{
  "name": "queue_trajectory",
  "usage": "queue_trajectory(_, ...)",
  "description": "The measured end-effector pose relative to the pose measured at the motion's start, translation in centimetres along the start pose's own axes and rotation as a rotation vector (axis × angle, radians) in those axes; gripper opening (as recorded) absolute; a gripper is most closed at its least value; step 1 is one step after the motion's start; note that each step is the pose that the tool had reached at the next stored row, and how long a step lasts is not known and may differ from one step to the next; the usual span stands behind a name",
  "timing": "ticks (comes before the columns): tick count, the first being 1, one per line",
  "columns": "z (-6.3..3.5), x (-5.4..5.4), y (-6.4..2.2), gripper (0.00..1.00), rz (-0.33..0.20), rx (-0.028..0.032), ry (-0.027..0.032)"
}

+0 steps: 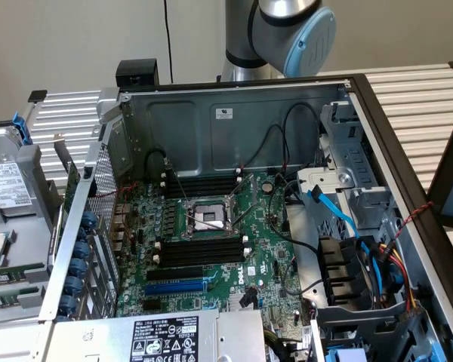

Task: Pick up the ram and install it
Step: 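Reach for the ram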

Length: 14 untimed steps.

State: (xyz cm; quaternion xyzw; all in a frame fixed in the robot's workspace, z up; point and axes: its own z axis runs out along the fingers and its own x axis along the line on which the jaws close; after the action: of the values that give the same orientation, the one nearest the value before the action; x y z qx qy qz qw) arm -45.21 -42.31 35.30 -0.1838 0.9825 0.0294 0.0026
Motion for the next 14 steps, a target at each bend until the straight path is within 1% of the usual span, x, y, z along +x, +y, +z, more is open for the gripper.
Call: queue_trajectory(14, 0.00, -0.01, 0.00, 0.31, -0.254, -0.0039, 0.0146)
